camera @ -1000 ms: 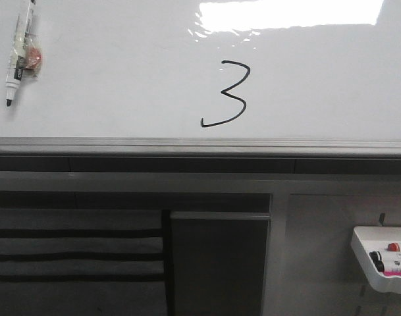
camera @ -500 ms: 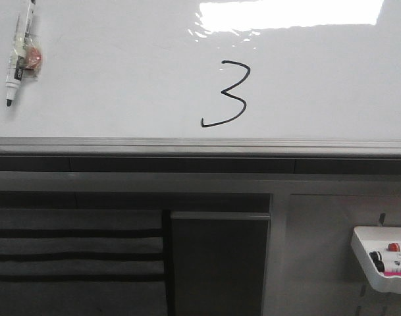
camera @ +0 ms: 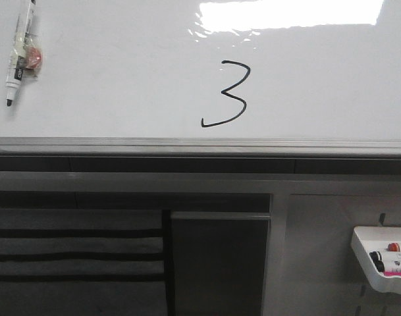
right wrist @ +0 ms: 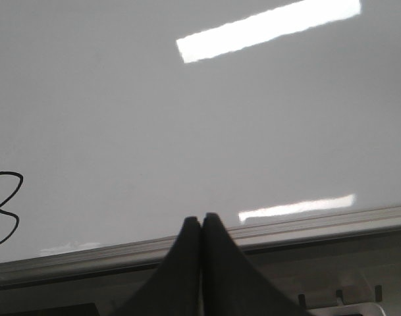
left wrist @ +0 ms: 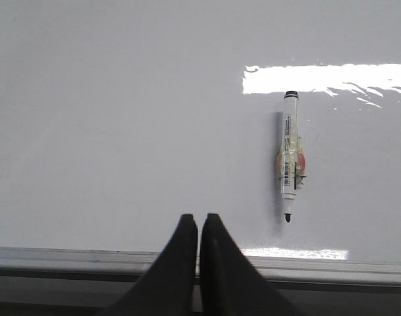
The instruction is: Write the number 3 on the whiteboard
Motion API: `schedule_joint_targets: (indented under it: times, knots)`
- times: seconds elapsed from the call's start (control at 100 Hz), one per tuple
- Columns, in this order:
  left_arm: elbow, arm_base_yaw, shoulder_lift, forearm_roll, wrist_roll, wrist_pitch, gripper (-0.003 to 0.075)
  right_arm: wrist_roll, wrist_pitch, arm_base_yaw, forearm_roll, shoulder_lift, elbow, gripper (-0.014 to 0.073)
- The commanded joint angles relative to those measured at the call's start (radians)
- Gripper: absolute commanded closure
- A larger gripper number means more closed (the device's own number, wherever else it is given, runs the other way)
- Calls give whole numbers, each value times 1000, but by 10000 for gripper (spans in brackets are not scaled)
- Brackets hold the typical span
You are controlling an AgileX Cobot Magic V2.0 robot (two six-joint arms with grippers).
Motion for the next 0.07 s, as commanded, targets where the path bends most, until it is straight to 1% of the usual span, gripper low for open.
schedule_joint_targets:
  times: [0.0, 0.06]
  knots:
    - [8, -8, -28, -8, -6, -75, 741, -10, -69, -5, -4, -16, 26, 663]
    - [8, -8, -28, -8, -6, -75, 741, -10, -69, -5, -4, -16, 26, 663]
